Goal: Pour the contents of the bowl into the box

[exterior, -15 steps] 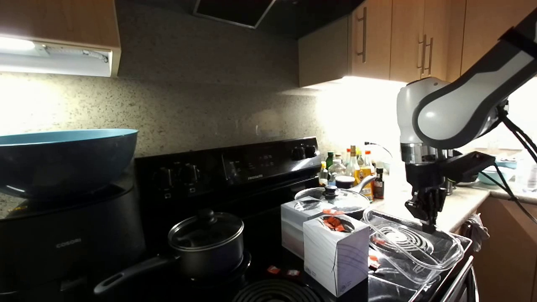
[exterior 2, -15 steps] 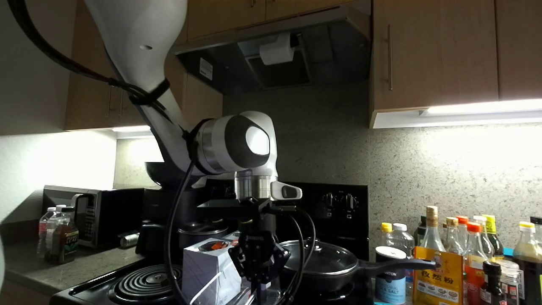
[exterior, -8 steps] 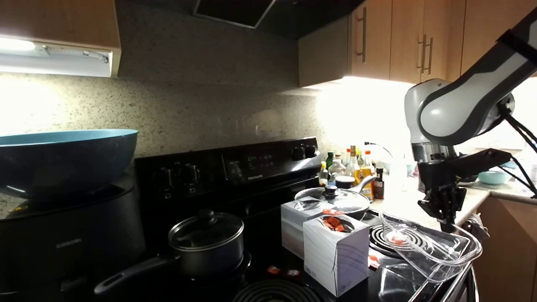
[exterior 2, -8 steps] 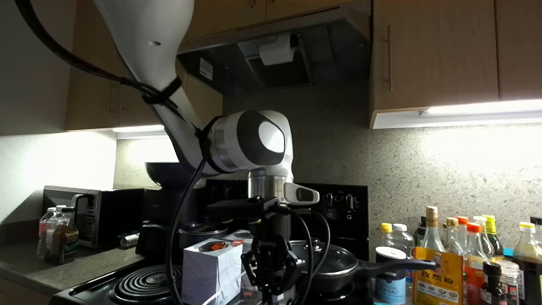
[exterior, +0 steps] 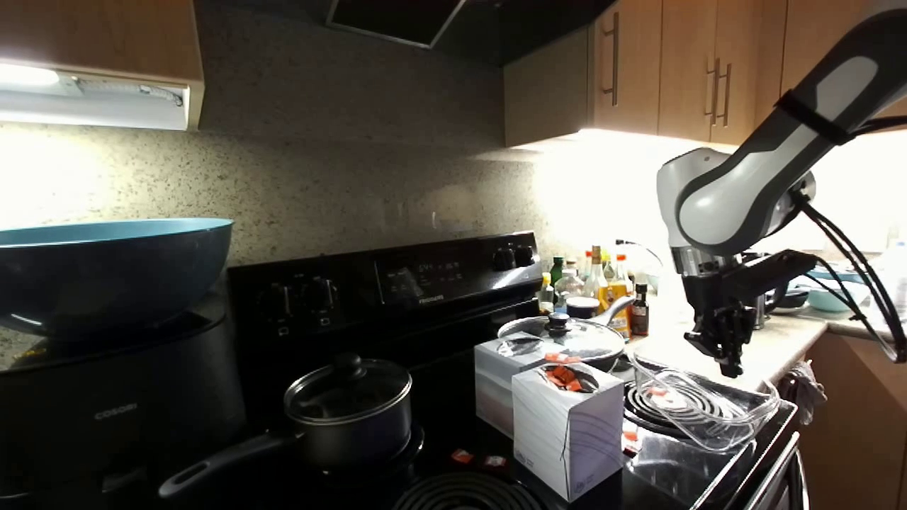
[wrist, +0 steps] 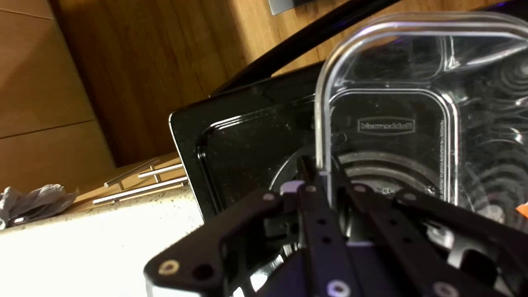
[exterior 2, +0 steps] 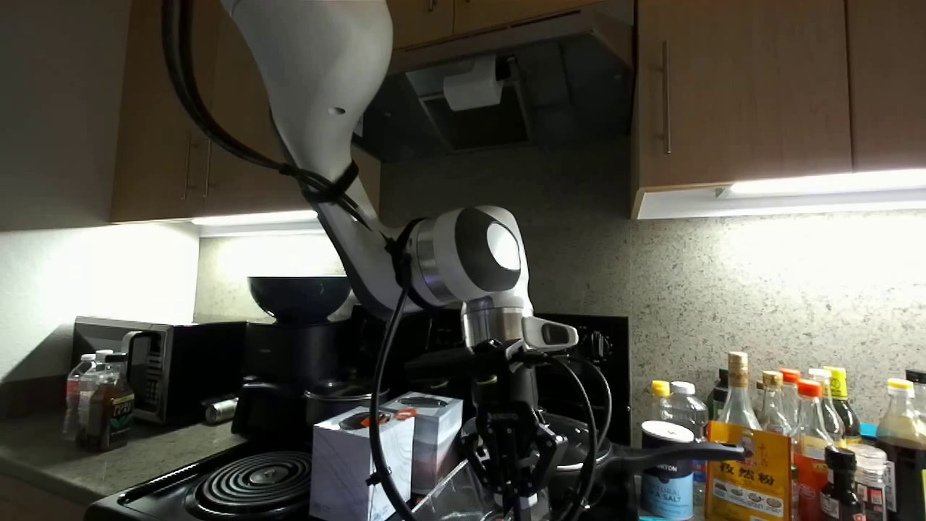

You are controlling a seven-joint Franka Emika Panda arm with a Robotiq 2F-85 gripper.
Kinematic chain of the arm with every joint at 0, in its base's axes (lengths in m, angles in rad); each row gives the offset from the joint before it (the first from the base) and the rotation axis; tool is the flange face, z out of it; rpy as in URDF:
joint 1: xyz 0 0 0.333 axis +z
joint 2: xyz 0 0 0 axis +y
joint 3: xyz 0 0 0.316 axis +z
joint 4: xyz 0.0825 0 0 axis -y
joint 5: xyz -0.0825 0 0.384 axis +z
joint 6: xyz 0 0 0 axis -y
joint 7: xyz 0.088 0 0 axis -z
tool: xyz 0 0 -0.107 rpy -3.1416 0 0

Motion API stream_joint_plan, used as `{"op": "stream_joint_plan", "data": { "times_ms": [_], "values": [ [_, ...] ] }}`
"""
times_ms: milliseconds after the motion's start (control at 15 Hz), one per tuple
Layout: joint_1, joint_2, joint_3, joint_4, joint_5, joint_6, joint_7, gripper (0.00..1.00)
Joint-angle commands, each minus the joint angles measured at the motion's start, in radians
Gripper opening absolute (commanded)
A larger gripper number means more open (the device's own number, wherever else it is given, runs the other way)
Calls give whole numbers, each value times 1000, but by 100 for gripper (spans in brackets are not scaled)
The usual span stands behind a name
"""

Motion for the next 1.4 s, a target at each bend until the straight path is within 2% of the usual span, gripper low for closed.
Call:
{"op": "stream_joint_plan", "data": {
  "times_ms": [0,400,533,667,867,1000,1200,1333],
  "values": [
    [3,86,6,65,-58,-2,46,34],
    [35,134,7,126,-61,4,129,72],
    [52,93,16,113,-110,-35,157,85],
    [82,43,47,101,-245,-91,289,98],
    [128,-27,118,86,-401,-201,465,100],
    [167,-52,178,99,-461,-310,543,100],
    [230,-76,249,112,-457,-418,545,100],
    [262,-92,274,115,-440,-429,516,100]
  ]
}}
